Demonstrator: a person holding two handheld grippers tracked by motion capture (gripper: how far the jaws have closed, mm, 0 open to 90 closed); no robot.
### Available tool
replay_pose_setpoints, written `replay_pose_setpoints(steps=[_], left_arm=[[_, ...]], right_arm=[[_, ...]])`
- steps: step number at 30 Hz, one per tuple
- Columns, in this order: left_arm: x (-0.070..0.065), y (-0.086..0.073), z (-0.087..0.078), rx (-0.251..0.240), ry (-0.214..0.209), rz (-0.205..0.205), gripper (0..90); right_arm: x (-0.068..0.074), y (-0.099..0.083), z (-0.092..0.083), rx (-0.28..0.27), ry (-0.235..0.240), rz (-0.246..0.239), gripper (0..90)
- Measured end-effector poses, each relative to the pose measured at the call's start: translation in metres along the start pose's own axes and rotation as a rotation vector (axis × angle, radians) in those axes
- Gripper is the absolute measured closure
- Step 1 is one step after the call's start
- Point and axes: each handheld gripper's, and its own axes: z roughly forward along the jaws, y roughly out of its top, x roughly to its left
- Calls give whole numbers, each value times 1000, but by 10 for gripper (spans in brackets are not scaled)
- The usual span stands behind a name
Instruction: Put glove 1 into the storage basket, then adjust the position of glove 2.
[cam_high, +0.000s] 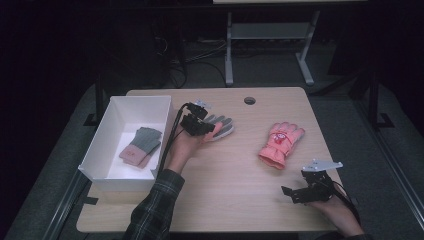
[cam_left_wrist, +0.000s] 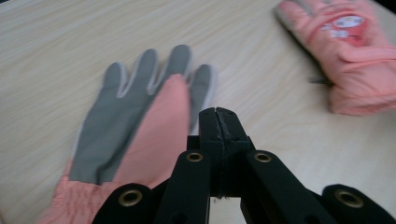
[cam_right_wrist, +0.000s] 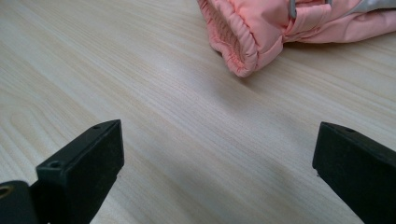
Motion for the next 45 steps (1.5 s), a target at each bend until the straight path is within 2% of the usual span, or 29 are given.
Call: replay_pose_setpoints(steps=[1,2,6,9,11,13,16,17,24,25,28,31,32,33,34,35,36,37,42,43,44,45], left_arm=[[2,0,3,2,14,-8,896],[7,0,8,5,46,-14,896],[16,-1,14,19,72,-28,897],[24,-5,25,47,99,-41,896],[26,-6,27,47,115,-39,897],[28,-6,30,46,117,-54,897],[30,-6,36,59,140,-56,897],[32,-7,40,63,160,-58,897],[35,-9,46,80,176,-61,897],[37,-9,46,84,198,-55,897],[39,-11,48,95,203,-68,897],[40,-13,50,101,182,-89,897],[40,-13,50,110,152,-102,897],[39,-13,50,110,135,-103,897],[39,-13,50,110,135,-103,898],[35,-12,51,113,106,-99,898],[35,-12,51,113,106,-99,898],[32,-12,51,115,80,-100,898],[15,-8,56,116,-3,-76,898],[6,-7,59,111,-24,-68,897],[6,-7,59,111,-24,-68,898],[-1,-6,62,107,-40,-61,897]], right_arm=[[0,0,0,3,1,0,18],[0,0,1,4,1,-1,18],[-1,0,0,-3,2,-7,18],[-1,0,0,3,-2,2,18],[-2,-1,0,2,1,3,18],[-2,-1,-1,-3,1,-3,18],[-2,-1,-1,-3,1,-3,18],[-2,-1,-1,-6,3,-2,18],[-3,-2,-2,-1,-1,6,18],[-3,-2,-2,-1,-1,7,18],[-3,-2,-2,1,-2,-1,18],[-3,-2,-1,2,-2,0,18],[-3,-2,-1,1,-1,0,18],[-3,-2,-1,1,-2,0,18],[-3,-2,-1,1,-2,0,18],[-3,-1,-1,0,-1,1,18],[-3,-1,-1,0,-1,1,18],[-3,-1,-1,-1,0,0,18],[-3,-1,-1,0,-1,0,18],[-3,-1,-1,1,1,0,18],[-3,-1,-1,1,1,0,18],[-3,-1,-2,1,0,1,18]])
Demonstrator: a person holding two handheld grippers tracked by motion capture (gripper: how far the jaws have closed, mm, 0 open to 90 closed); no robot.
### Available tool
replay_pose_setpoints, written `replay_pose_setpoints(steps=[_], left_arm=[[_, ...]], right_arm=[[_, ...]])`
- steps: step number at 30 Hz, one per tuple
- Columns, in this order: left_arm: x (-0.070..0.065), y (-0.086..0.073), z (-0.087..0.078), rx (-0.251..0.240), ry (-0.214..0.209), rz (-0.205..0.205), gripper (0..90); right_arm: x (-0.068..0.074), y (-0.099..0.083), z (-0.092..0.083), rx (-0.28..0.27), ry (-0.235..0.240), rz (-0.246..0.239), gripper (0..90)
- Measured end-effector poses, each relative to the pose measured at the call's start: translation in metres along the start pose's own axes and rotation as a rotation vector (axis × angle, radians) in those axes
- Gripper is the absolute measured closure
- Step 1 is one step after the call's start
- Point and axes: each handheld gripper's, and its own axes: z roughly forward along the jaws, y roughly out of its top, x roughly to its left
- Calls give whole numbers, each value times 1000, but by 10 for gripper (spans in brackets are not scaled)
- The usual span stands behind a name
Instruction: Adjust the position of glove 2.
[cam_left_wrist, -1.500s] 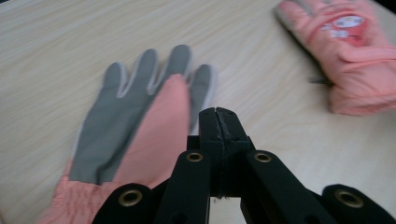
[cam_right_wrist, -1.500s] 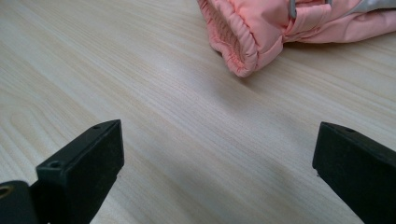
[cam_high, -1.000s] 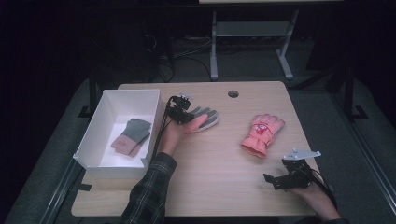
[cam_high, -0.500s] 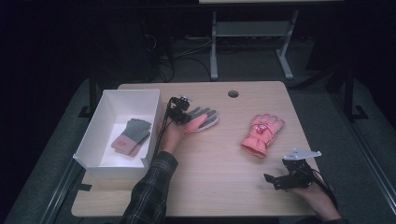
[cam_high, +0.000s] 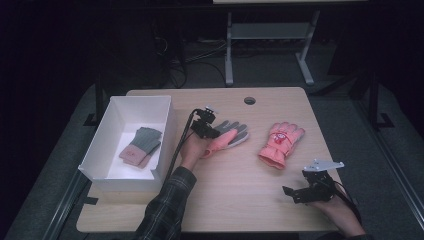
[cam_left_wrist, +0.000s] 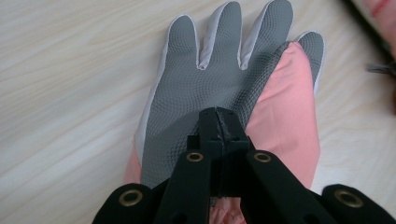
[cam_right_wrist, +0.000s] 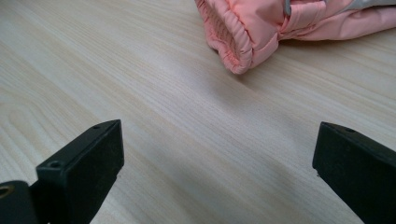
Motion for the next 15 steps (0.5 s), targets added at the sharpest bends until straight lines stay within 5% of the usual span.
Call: replay_pose_setpoints(steps=[5,12,15], left_arm=[[-13,2,2,-12,-44,20,897],[9,4,-20,-39,33,6,897],[19,-1,-20,-1,60,-12,897]], right_arm=[[0,1,0,-2,0,-5,18],[0,0,-1,-1,1,2,18],[0,0,0,-6,2,-5,18]])
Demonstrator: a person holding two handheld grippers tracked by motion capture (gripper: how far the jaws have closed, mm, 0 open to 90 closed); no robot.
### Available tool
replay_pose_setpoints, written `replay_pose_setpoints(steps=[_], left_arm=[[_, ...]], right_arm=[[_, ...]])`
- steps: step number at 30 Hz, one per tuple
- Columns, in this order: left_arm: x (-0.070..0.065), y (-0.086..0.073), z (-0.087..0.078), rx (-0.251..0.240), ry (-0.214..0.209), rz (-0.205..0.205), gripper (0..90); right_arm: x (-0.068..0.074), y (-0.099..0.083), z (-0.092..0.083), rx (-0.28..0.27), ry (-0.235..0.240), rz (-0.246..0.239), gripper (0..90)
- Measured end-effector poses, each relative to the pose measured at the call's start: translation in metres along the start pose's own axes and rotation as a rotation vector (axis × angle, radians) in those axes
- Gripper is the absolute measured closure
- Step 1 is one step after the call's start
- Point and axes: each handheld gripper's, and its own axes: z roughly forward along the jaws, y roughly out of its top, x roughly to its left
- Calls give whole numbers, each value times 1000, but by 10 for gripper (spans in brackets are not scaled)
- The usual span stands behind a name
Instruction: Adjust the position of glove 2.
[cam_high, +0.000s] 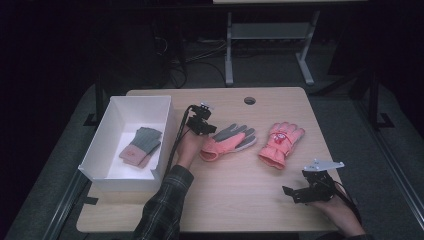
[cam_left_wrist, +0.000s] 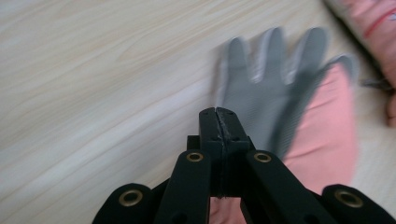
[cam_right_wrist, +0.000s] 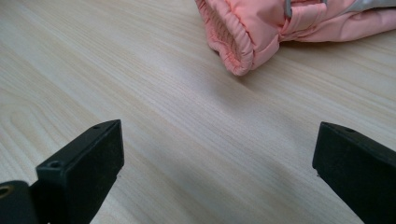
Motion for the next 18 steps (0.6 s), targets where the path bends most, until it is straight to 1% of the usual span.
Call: replay_pose_setpoints(steps=[1,3,5,6,7,8,9,10,11,13,15,18], left_arm=[[1,-3,2,14,2,-2,897],[1,-10,2,34,-15,-15,897],[0,-11,0,40,-24,-16,897],[-4,-16,-4,45,-31,-3,897],[-4,-16,-4,45,-31,-3,897],[-7,-19,-6,43,-42,-2,897],[-12,-25,-9,51,-59,15,897],[-12,-25,-9,51,-59,15,897],[-15,-28,-10,55,-62,20,897],[-19,-34,-12,63,-79,42,897],[-23,-40,-14,53,-103,49,897],[-30,-45,-16,48,-141,63,897]], right_arm=[[0,0,0,0,0,-1,18],[-1,0,0,1,-2,0,18],[-1,0,0,1,-2,2,18],[0,0,-1,0,-3,5,18],[0,0,-1,0,-3,7,18],[0,0,-1,0,-3,7,18],[0,0,-1,-1,-2,4,18],[0,0,-1,-1,-2,4,18],[0,0,-1,-1,-3,1,18],[0,0,0,0,-3,1,18],[1,0,-1,4,-3,7,18],[2,1,-1,3,-2,2,18]])
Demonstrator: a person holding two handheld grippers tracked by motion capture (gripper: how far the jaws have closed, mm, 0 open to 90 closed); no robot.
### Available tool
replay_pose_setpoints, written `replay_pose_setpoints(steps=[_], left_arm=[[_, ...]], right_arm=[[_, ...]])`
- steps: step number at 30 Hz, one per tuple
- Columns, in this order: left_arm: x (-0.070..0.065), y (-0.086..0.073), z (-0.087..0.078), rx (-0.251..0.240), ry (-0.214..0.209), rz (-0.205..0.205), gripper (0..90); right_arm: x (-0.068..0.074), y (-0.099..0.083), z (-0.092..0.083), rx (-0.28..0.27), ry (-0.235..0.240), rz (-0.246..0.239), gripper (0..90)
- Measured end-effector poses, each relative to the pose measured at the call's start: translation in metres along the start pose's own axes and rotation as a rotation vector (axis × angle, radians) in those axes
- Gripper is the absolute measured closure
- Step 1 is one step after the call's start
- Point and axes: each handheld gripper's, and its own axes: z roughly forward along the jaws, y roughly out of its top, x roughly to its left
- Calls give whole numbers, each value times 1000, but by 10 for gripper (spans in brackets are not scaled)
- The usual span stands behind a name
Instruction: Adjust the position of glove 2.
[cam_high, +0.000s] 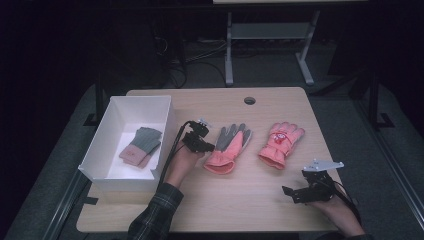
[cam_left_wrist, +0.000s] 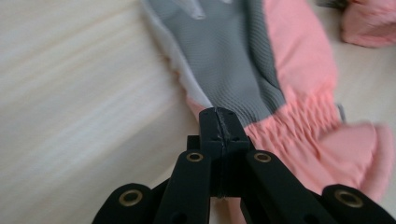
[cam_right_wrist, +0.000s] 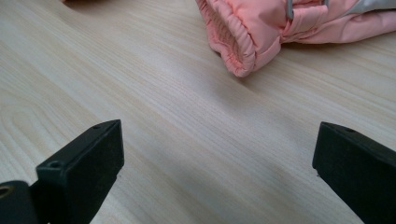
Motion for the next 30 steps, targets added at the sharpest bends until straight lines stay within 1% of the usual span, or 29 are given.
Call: replay_pose_setpoints(steps=[2,3,5,6,7,8,9,10,11,12,13,14,15,16,17,18,19,20,21,22,23,24,25,26,27,28,29,30], left_arm=[[-7,-2,2,-7,-27,7,897],[-13,-3,4,-8,-44,21,897],[-22,-4,7,-8,-68,31,897],[-27,-5,8,-2,-83,53,897],[-35,-5,10,4,-97,82,897],[-36,-4,9,4,-93,102,897],[-36,-4,9,4,-93,102,896],[-37,-3,7,-17,-87,97,896],[-34,2,1,-64,-81,119,896],[-34,2,1,-64,-81,119,896],[-32,5,-2,-88,-78,126,895],[-26,13,-6,-118,-71,123,894],[-23,16,-5,-128,-75,126,876],[-23,16,-5,-128,-75,126,855],[-20,20,-3,-122,-76,134,855],[-18,23,-1,-116,-72,149,834],[-12,28,5,-112,-70,157,832],[-12,28,5,-112,-70,157,832],[-11,30,9,-121,-70,145,832],[-9,32,11,-116,-71,153,834],[-7,34,18,-101,-79,148,874],[-7,34,18,-101,-79,148,886],[-6,36,25,-91,-84,172,894],[-8,36,28,-85,-91,163,894],[-9,36,32,-66,-88,173,895],[-9,36,32,-66,-88,173,896],[-13,35,37,-43,-87,184,897],[-13,35,37,-43,-87,184,897]], right_arm=[[0,0,0,0,0,-4,18],[0,0,1,1,0,-3,18],[0,0,0,3,0,1,18],[0,0,0,2,0,1,18],[0,0,0,3,-1,1,18],[0,0,0,2,-1,2,18],[0,0,0,2,-1,2,18],[0,0,0,2,-1,2,18],[0,0,0,1,-1,0,18],[0,0,0,1,-1,0,18],[0,0,0,0,1,-2,18],[0,0,0,2,3,0,18],[0,0,1,1,3,-3,18],[0,0,1,1,3,-3,18],[0,0,1,3,4,1,18],[0,0,0,2,4,2,18],[0,0,0,2,3,0,18],[0,0,0,2,3,3,18],[0,0,0,2,3,3,18],[-1,0,1,3,2,5,18],[-1,-1,1,0,3,0,18],[-2,-1,1,-1,2,-1,18],[-2,-1,0,-1,3,2,18],[-2,-1,0,0,1,2,18],[-2,-1,0,1,1,4,18],[-2,-1,0,1,1,4,18],[-2,-1,0,3,1,7,18],[-2,-1,0,3,1,7,18]])
